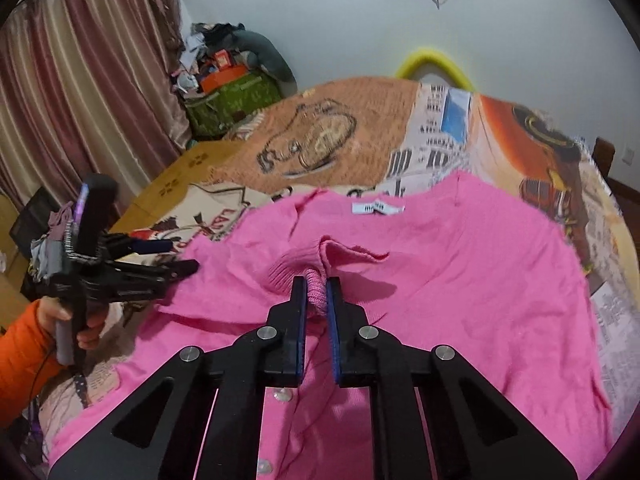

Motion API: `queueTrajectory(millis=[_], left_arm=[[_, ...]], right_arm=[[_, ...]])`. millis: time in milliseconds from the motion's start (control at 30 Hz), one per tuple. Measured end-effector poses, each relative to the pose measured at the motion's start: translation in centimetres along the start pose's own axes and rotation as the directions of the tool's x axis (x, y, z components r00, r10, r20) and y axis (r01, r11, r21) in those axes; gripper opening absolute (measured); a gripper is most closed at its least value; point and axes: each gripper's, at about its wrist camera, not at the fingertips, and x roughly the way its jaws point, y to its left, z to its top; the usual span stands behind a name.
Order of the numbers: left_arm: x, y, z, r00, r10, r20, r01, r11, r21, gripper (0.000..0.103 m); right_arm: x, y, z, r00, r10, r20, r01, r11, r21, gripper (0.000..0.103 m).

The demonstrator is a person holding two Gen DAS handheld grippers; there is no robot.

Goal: Fold small clothes

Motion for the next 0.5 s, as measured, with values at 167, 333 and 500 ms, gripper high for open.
queueTrajectory(millis=[167,333,500], left_arm=[[-0.4,-0.6,0.0,1.0,-0.005,-0.004,0.005,1.0,0.008,0.066],[-0.8,-2.0,-0.2,0.999,0.045,0.009,-0.045,0.997,0.069,0.068],[-0.9,-2.9,-0.4,0.995,0.095,0.036,-0.099,0.987,0.126,0.072]], right_arm=[[-0.9,-0.5,-1.4,0.999,-0.019,-0.048,0.019,1.0,0.001,0.008],[0.0,-2.1,-3.4,0.989,-0.039,-0.142,0.044,0.999,0.027,0.01],[-0.7,-2.9,-2.9,0.99,-0.026,-0.139,0.035,0.997,0.063,0.024]])
